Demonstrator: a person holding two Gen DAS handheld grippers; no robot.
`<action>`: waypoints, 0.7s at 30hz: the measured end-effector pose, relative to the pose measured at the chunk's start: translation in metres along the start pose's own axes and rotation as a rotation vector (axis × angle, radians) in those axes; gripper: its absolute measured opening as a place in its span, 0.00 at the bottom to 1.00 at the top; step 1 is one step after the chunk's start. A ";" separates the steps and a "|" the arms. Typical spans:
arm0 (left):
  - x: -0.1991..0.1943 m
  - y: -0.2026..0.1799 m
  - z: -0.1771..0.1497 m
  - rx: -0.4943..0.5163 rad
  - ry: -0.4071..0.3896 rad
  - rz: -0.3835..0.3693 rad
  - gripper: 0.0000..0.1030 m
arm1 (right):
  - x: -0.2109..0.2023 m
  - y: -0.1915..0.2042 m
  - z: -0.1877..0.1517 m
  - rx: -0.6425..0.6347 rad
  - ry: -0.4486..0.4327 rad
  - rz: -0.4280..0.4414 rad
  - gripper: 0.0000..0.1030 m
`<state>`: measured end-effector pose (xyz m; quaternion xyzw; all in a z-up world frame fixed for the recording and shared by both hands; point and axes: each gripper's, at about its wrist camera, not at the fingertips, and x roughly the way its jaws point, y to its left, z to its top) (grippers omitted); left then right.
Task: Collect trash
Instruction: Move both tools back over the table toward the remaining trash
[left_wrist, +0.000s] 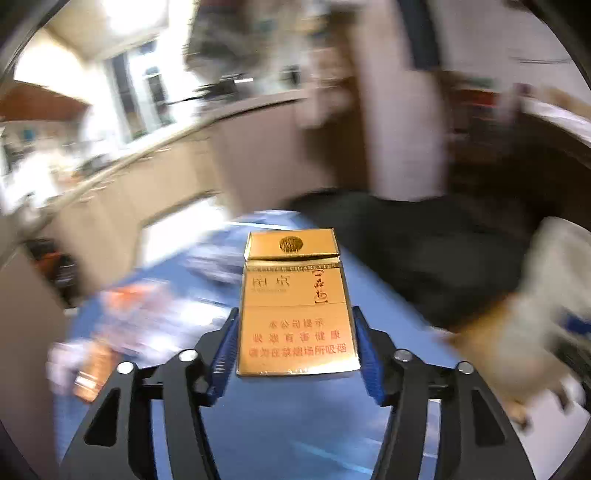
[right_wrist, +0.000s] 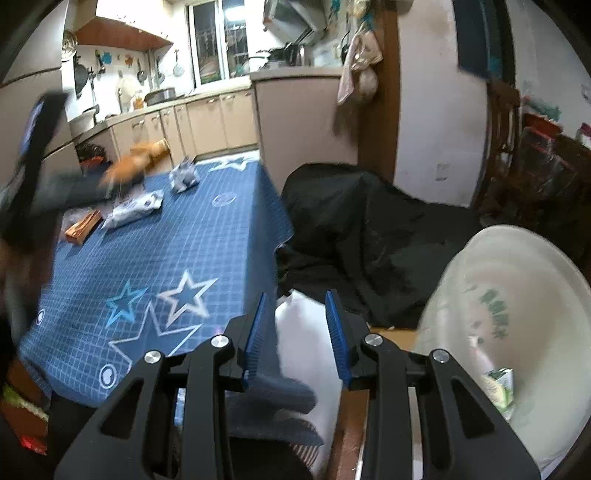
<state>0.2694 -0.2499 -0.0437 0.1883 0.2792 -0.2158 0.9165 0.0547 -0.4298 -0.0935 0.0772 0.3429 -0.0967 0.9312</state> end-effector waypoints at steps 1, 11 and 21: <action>0.024 0.036 0.015 -0.047 0.029 0.049 0.68 | 0.000 0.001 -0.003 0.002 0.009 0.005 0.30; 0.242 0.233 0.048 -0.376 0.481 0.141 0.69 | 0.007 0.018 -0.025 -0.037 0.129 -0.042 0.30; 0.203 0.194 0.011 -0.123 0.536 0.086 0.71 | 0.029 0.033 -0.025 -0.051 0.145 0.004 0.30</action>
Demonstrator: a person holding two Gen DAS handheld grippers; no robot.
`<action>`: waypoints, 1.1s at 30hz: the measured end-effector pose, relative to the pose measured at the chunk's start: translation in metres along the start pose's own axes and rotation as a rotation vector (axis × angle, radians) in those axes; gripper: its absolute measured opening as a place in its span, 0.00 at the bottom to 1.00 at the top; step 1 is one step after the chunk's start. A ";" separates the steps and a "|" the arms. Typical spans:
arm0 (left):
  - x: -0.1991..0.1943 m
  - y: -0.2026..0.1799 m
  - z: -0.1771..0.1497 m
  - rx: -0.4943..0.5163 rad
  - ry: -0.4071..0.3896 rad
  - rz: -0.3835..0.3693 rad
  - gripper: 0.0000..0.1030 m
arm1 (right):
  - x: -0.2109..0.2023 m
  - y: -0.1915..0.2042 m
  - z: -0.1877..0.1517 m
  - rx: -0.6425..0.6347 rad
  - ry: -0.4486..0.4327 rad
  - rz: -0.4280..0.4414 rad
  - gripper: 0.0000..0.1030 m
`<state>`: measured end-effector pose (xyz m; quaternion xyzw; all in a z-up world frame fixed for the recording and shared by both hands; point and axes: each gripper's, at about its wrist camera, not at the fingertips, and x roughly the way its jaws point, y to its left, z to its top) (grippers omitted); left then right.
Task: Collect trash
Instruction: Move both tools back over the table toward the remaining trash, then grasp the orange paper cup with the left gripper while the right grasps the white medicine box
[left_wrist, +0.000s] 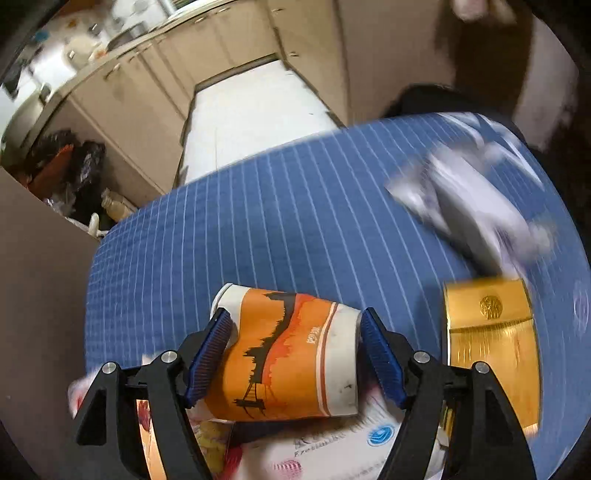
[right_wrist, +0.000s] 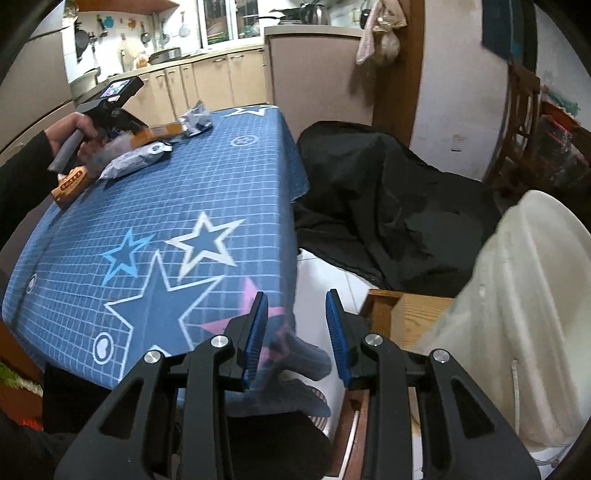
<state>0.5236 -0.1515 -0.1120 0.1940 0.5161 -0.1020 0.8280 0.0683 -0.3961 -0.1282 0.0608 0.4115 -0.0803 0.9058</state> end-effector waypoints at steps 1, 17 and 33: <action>-0.009 0.000 -0.011 0.003 -0.011 -0.023 0.71 | 0.000 0.002 -0.001 -0.005 0.001 0.007 0.30; -0.148 0.044 -0.215 -0.054 -0.206 -0.271 0.72 | 0.010 0.050 0.017 -0.088 -0.020 0.125 0.38; -0.140 0.080 -0.312 -0.181 -0.275 -0.340 0.72 | 0.016 0.149 0.080 -0.285 -0.122 0.213 0.66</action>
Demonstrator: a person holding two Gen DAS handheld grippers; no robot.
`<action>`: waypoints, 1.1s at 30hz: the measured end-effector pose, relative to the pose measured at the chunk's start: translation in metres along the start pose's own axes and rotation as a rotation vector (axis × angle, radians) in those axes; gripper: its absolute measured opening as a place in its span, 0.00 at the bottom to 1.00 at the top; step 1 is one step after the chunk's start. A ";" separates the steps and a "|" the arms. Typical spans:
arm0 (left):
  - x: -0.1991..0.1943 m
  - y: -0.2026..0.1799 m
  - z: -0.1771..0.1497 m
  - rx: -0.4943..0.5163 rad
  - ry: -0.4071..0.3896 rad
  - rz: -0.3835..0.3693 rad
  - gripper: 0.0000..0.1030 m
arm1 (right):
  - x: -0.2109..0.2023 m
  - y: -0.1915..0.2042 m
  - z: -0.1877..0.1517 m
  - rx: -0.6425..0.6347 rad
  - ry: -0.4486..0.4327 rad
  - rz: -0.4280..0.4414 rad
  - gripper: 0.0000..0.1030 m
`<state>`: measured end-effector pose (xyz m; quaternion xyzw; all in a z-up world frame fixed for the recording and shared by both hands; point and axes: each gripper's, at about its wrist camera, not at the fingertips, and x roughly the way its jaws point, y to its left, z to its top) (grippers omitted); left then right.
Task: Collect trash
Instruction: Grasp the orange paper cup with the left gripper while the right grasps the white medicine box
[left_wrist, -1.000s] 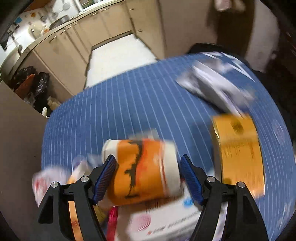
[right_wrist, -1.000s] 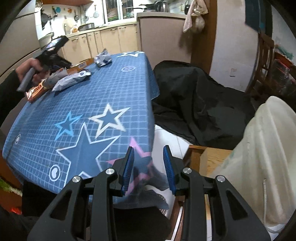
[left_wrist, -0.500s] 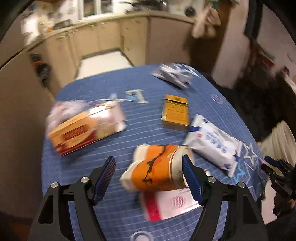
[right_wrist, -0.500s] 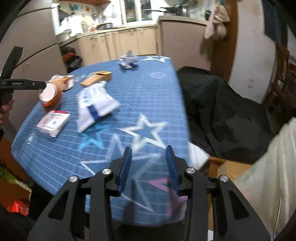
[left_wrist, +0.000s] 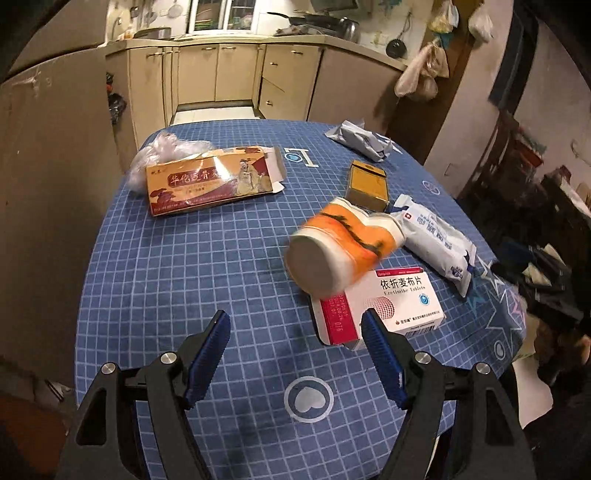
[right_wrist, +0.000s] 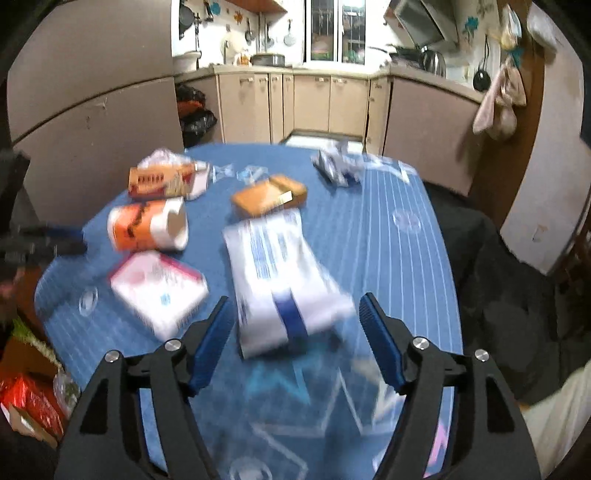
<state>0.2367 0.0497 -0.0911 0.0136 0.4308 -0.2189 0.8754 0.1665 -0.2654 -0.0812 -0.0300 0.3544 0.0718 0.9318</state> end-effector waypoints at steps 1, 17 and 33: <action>-0.002 -0.002 -0.001 0.010 -0.011 0.002 0.72 | 0.000 0.003 0.006 -0.006 -0.012 0.003 0.68; 0.020 -0.016 0.036 0.447 -0.050 -0.164 0.85 | 0.022 0.067 -0.011 -0.300 0.113 0.217 0.95; 0.110 -0.027 0.075 0.692 0.154 -0.344 0.77 | 0.106 0.105 0.023 -0.598 0.262 0.531 0.86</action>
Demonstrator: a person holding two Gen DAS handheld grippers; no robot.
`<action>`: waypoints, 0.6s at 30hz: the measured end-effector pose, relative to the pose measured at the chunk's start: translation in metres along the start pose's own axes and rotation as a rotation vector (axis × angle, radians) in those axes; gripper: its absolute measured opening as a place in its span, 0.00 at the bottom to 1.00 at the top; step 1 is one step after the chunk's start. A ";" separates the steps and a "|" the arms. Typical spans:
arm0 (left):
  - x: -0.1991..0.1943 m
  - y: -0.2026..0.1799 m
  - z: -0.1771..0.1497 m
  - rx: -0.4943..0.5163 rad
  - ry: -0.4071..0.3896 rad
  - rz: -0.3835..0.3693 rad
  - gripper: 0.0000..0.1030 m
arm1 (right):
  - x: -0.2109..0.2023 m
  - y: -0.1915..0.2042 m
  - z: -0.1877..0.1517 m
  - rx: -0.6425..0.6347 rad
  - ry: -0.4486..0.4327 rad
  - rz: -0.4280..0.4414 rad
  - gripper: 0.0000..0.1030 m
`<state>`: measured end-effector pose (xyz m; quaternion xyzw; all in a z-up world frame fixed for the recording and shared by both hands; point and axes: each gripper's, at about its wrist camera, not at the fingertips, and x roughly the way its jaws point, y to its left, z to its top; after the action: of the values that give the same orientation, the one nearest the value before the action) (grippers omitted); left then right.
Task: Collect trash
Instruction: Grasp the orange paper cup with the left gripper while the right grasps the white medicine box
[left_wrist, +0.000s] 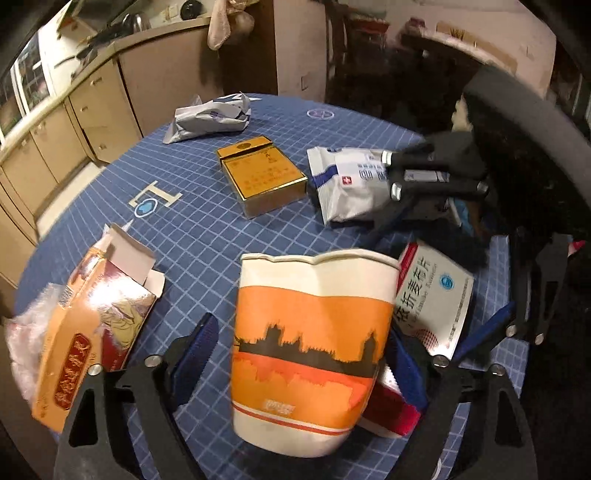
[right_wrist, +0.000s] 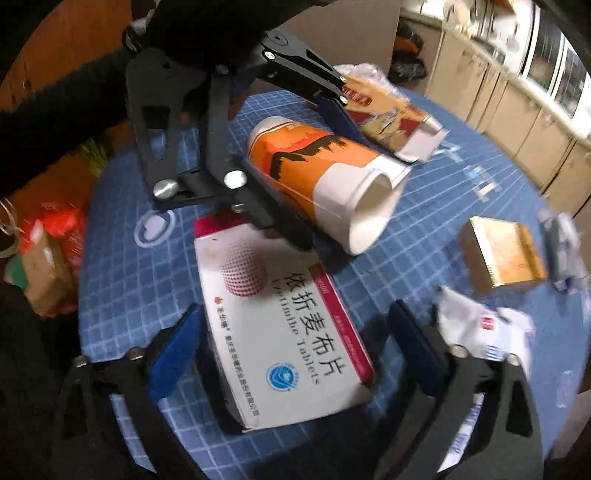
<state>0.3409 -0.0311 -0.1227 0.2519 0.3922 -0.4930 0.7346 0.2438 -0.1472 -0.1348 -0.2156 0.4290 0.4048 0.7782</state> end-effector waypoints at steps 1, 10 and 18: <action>-0.002 0.005 -0.002 -0.022 -0.014 -0.026 0.65 | -0.003 0.002 -0.001 -0.007 -0.018 0.003 0.74; -0.028 -0.015 -0.022 -0.054 -0.117 0.032 0.62 | -0.019 0.024 -0.025 0.077 -0.053 -0.082 0.69; -0.072 -0.048 -0.033 -0.254 -0.250 0.257 0.62 | -0.046 0.033 -0.059 0.413 -0.123 -0.147 0.67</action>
<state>0.2710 0.0136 -0.0809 0.1421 0.3216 -0.3693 0.8602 0.1741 -0.1885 -0.1273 -0.0572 0.4375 0.2632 0.8579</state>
